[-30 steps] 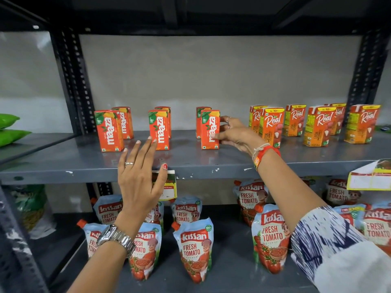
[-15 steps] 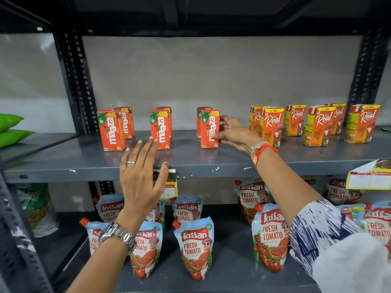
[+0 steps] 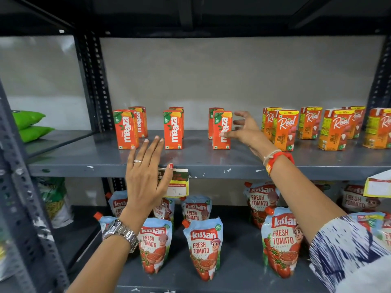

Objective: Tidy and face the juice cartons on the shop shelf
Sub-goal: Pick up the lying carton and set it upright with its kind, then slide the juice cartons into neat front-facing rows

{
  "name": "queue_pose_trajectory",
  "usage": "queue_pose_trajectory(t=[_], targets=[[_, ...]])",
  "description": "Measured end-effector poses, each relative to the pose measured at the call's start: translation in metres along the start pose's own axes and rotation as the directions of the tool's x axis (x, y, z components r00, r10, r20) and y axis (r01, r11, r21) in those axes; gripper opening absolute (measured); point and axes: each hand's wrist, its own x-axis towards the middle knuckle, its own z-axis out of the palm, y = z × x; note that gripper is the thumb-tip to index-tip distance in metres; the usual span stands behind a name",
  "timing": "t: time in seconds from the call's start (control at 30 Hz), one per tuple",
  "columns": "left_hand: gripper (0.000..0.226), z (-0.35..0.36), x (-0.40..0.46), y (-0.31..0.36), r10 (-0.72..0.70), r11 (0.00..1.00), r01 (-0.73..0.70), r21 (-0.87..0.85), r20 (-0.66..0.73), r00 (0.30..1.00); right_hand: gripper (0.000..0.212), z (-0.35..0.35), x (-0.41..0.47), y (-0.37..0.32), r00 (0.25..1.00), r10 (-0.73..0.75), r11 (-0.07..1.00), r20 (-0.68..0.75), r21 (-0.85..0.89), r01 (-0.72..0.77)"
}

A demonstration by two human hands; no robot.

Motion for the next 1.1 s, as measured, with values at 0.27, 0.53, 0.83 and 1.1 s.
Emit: queue_pose_trajectory(t=[0.27, 0.53, 0.83, 1.1], targets=[[0.067, -0.029, -0.001, -0.06, -0.149, 0.988, 0.147, 0.048, 0.039, 0.988, 0.053, 0.052, -0.029, -0.026, 0.815, -0.464, 0.885, -0.348, -0.231, 0.405], [0.079, -0.051, 0.044, -0.11, -0.285, 0.946, 0.298, -0.124, 0.113, 0.952, 0.066, 0.079, -0.023, -0.027, 0.767, -0.39, 0.879, -0.51, -0.455, 0.144], [0.087, -0.038, 0.063, -0.12, -0.322, 0.917, 0.378, -0.124, 0.329, 0.888, 0.091, 0.074, -0.022, -0.02, 0.869, -0.193, 0.948, -0.456, -0.314, 0.046], [0.086, -0.04, 0.062, -0.122, -0.314, 0.922, 0.37, -0.119, 0.331, 0.89, 0.082, 0.061, -0.016, -0.023, 0.93, -0.11, 0.976, -0.35, -0.214, 0.035]])
